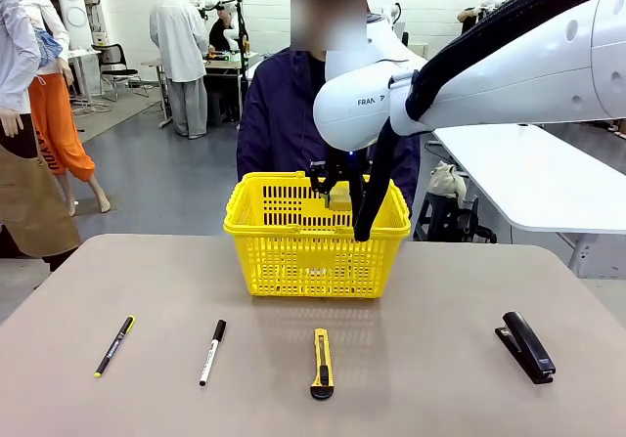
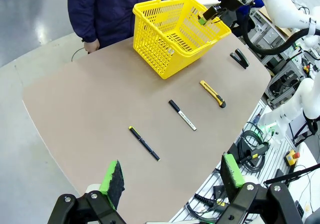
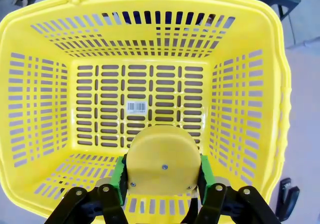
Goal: Place the items the person wants into the basket.
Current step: Pick up the item the person points to and place it in the Market Basket.
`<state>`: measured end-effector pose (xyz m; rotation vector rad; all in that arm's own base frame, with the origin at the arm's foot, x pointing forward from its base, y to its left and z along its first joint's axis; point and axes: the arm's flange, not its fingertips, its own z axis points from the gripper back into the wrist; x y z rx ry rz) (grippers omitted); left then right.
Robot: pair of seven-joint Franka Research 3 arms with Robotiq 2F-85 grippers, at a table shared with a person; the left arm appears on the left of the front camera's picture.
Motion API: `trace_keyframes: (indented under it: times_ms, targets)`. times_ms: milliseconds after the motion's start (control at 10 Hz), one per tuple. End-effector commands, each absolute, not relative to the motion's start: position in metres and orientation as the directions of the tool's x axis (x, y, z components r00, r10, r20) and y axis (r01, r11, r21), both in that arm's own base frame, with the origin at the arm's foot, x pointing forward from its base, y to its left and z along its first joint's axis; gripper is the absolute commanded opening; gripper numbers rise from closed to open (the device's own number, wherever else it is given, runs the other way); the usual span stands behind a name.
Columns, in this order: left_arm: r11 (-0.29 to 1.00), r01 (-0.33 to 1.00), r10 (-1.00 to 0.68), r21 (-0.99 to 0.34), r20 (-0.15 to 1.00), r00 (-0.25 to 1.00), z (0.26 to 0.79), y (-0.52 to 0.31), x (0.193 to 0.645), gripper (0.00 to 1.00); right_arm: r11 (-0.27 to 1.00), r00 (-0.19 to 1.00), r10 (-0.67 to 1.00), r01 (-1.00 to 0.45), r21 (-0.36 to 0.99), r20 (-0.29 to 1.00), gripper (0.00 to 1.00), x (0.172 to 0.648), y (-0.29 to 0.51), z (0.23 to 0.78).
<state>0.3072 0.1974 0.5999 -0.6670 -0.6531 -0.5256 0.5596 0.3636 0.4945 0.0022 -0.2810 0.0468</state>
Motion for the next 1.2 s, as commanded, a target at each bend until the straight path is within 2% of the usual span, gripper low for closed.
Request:
trace_keyframes:
  times_ms: [0,300,1000,1100]
  targets:
    - [0.66,0.646,-0.234,-0.384,0.711,0.663,0.6,0.199,0.307,1.0,0.998,0.961,0.061,-0.066,0.01,0.271,0.67,0.565,0.366,0.486]
    - [0.66,0.646,-0.234,-0.384,0.711,0.663,0.6,0.199,0.307,1.0,0.996,0.969,0.06,-0.073,0.044,0.241,0.67,0.586,0.371,0.472]
    - [0.66,0.646,-0.234,-0.384,0.711,0.663,0.6,0.199,0.307,1.0,0.994,0.978,0.095,-0.102,0.029,0.186,0.67,0.615,0.384,0.44]
    - [0.66,0.646,-0.234,-0.384,0.711,0.663,0.6,0.199,0.307,1.0,0.993,0.976,0.105,-0.115,0.04,0.19,0.77,0.615,0.383,0.44]
